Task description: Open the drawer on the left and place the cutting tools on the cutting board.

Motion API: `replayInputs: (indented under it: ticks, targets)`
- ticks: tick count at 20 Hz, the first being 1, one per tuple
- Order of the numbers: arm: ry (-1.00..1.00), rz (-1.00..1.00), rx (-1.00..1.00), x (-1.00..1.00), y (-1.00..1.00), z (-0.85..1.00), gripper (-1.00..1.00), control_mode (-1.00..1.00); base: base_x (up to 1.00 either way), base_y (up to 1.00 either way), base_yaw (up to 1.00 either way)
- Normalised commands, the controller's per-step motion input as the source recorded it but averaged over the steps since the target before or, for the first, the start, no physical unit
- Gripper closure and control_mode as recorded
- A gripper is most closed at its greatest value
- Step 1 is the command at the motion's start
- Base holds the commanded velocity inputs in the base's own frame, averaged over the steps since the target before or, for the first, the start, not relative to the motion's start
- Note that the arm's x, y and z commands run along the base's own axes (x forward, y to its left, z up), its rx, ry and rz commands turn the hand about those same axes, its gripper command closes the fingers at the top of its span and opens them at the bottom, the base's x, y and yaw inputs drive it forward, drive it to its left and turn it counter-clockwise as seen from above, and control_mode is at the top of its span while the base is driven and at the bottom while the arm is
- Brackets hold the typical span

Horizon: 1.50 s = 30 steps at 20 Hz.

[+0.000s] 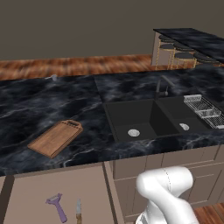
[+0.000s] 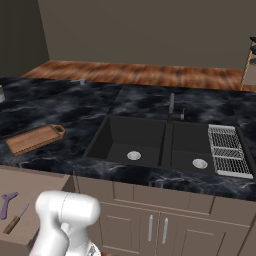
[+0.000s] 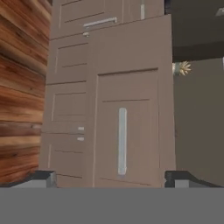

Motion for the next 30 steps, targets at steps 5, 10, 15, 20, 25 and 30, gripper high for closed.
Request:
replayInputs:
  ticks: [5, 10, 15, 20, 25, 30]
  targets:
    - [0.25, -0.05, 0.00, 0.02, -0.02, 0.89, -1.00, -1.00, 0.00, 0.00, 0.00]
    - [0.25, 0.00, 0.00, 0.28, -0.26, 0.77, -1.00, -1.00, 0.00, 0.00, 0.00]
    - [0.23, 0.00, 0.01, 0.49, -0.44, 0.89, -1.00, -1.00, 0.00, 0.00, 0.00]
    - [0.24, 0.00, 0.02, 0.50, -0.44, 0.97, -1.00, -1.00, 0.00, 0.00, 0.00]
    - [0.27, 0.00, 0.01, 0.54, -0.39, 1.00, -1.00, -1.00, 0.00, 0.00, 0.00]
    - [0.29, 0.00, 0.00, 0.63, -0.30, 1.00, -1.00, -1.00, 0.00, 0.00, 0.00]
